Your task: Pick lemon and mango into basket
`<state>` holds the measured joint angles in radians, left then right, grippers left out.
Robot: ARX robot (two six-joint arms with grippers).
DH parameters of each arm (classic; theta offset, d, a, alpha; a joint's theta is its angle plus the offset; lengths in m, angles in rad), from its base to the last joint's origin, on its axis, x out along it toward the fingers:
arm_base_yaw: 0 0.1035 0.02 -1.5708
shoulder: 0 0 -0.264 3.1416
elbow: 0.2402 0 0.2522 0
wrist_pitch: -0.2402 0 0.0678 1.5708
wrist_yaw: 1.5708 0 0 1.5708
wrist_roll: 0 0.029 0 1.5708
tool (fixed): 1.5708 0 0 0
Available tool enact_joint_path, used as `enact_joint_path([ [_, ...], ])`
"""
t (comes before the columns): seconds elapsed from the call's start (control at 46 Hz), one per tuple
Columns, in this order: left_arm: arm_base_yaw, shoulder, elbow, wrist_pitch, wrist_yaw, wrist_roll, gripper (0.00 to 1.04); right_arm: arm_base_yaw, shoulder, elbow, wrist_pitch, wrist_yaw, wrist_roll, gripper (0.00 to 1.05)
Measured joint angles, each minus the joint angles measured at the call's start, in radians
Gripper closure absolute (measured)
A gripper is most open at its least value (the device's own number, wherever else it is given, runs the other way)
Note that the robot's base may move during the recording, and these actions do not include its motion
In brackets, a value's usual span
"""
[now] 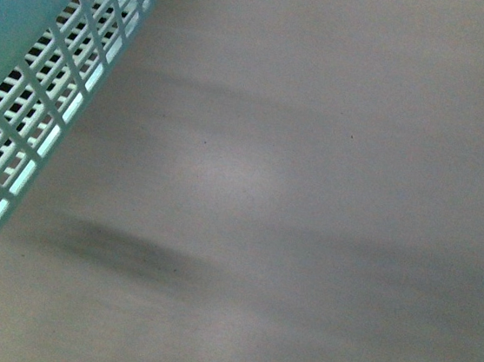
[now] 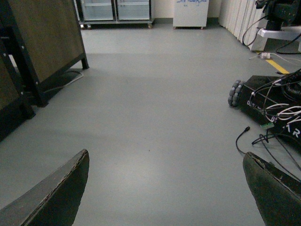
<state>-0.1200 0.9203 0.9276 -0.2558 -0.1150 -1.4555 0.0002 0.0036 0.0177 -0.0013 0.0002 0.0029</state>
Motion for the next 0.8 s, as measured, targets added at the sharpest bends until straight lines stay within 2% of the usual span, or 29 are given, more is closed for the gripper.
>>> enact_joint_path([
  [0.804,0.000,0.001,0.000,-0.003,-0.002,0.004,0.77,0.000,0.000,0.000,0.000,0.000,0.000,0.09],
])
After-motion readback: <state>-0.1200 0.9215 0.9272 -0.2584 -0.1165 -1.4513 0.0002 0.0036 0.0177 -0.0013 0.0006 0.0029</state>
